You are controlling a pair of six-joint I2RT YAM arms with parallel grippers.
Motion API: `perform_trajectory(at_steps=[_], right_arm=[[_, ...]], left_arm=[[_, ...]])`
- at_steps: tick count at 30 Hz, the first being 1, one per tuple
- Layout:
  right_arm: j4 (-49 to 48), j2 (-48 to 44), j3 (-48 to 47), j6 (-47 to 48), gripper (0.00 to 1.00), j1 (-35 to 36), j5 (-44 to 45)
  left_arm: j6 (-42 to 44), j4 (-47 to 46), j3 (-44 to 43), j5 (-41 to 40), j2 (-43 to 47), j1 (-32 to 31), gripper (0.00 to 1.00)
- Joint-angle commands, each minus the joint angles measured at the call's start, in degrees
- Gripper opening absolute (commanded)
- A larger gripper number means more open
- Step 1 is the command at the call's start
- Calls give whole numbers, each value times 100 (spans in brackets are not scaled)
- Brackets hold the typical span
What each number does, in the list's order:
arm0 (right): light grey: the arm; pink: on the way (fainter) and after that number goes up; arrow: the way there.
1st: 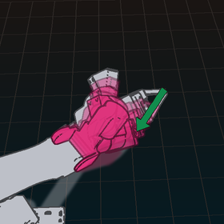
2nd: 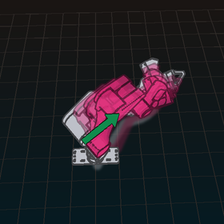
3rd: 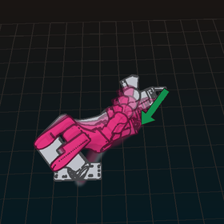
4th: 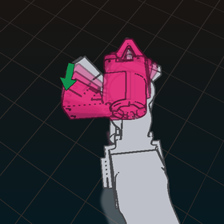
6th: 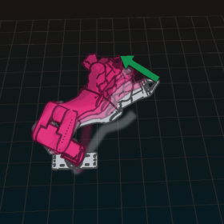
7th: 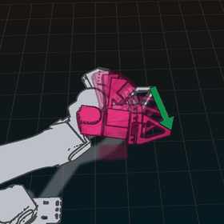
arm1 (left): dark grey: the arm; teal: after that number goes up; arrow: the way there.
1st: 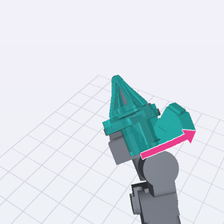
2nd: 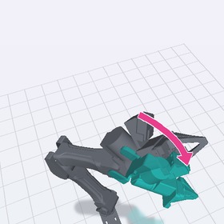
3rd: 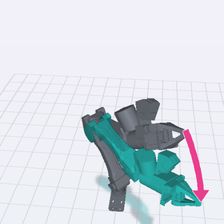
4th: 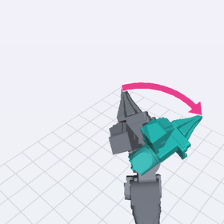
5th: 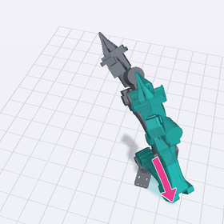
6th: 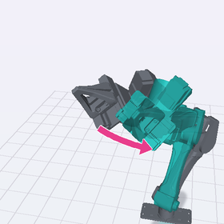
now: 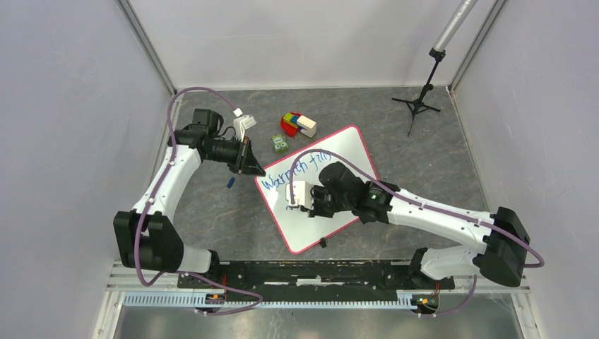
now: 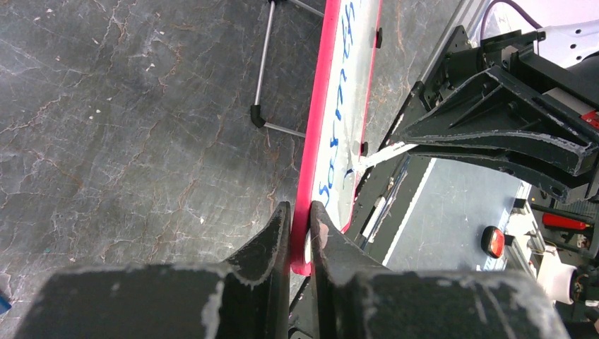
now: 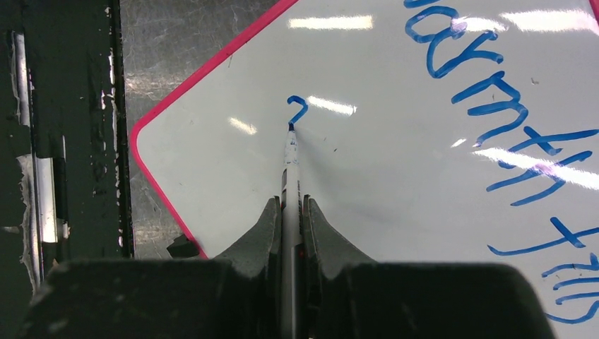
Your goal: Write a sentence on the whiteboard
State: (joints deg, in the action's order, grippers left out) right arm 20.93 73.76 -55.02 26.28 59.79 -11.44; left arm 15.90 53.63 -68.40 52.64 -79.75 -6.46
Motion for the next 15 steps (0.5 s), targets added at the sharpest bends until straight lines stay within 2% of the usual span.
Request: perform_trajectory(at_steps=[1, 15], right_arm=[[33, 13, -331, 20, 0, -185, 245], [81, 120, -496, -27, 0, -372, 165]], left_arm=[[-42, -150, 63, -303, 67, -57, 2], [-9, -151, 59, -307, 66, -64, 3]])
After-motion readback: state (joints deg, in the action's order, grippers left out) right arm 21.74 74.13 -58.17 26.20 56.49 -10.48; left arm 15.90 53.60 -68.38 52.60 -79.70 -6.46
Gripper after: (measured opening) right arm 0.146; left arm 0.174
